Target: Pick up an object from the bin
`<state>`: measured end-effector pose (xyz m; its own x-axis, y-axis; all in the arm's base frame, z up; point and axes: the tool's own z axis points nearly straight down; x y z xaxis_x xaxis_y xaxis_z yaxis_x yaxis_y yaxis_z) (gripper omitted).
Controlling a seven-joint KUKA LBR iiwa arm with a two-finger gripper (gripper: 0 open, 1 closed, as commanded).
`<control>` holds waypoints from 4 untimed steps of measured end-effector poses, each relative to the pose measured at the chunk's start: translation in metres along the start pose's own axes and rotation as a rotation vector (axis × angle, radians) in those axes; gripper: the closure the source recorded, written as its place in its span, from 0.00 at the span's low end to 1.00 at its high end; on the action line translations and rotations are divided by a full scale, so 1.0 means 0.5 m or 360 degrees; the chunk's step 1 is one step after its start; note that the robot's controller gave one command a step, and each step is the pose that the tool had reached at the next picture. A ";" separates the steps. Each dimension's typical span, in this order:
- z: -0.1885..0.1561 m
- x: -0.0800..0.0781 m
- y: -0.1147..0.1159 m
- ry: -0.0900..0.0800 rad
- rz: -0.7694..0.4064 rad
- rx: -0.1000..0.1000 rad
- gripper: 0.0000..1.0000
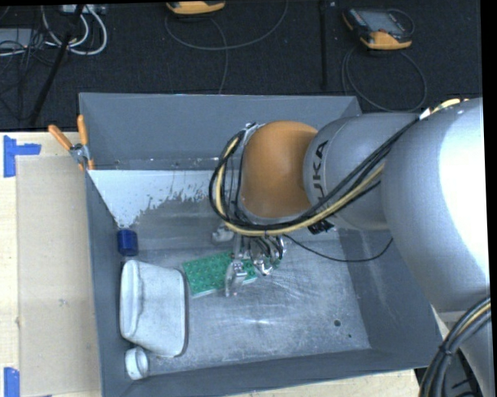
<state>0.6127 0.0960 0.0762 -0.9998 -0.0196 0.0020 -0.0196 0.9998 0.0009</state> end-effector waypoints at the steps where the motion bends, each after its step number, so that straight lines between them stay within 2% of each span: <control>1: -0.005 -0.006 0.000 -0.0019 0.0002 -0.0003 1.00; 2: -0.017 -0.007 0.000 -0.0005 0.0006 0.0000 1.00; 3: -0.102 -0.009 -0.001 -0.0010 0.0010 -0.0001 1.00; 4: -0.140 -0.010 -0.001 -0.0007 0.0013 -0.0001 1.00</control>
Offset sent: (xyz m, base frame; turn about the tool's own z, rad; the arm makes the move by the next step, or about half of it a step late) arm 0.0000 0.0000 0.0000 0.0000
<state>0.6179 0.0956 0.1460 -0.9999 -0.0117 -0.0024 -0.0117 0.9999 0.0013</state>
